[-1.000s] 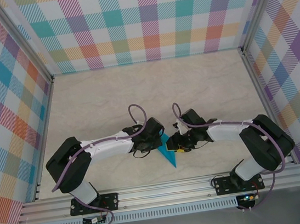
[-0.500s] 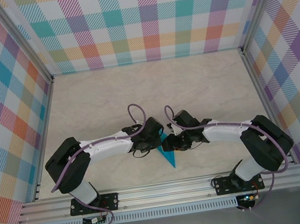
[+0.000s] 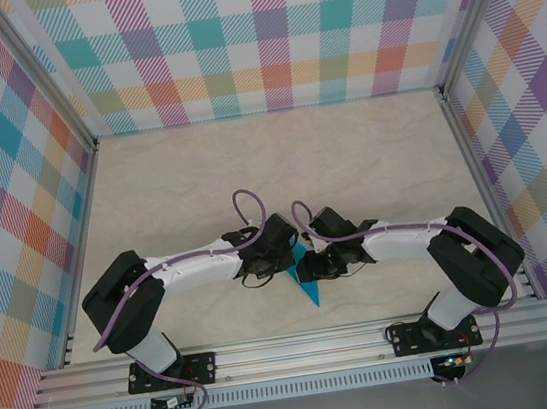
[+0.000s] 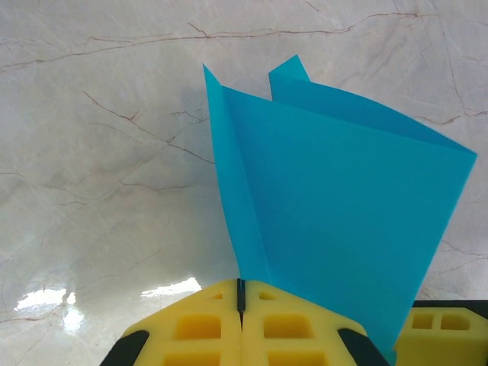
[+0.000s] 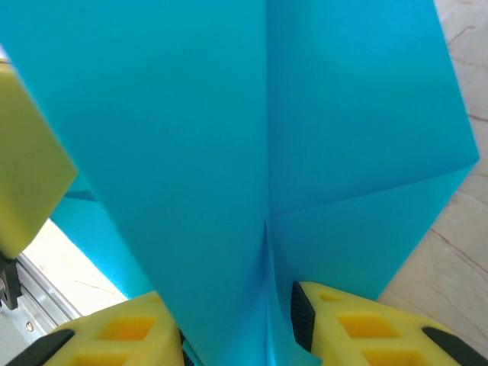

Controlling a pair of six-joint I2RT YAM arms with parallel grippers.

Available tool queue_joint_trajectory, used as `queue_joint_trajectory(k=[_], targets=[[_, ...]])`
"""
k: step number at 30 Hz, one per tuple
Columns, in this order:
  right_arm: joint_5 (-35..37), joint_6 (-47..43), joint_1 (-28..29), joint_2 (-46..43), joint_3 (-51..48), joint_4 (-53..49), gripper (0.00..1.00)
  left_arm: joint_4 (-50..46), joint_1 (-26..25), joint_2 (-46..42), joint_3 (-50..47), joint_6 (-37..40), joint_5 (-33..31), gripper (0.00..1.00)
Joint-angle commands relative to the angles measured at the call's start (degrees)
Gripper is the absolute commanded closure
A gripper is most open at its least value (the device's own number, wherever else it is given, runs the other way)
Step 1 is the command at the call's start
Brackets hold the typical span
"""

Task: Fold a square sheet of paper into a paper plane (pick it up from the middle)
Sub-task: Move the paper plane to the center of the table.

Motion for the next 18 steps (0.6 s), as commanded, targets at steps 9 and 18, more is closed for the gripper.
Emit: queue_joint_trajectory(k=[9, 18], targets=[[2.4, -0.9, 1.0, 1.7, 2.2, -1.8, 0.70, 0.2, 0.7, -2.2, -0.8, -0.3, 0.3, 0.95], [2.2, -1.0, 1.0, 1.4, 2.5, -2.1, 0.80, -0.1, 0.7, -2.7, -1.2, -0.5, 0.0, 0.94]])
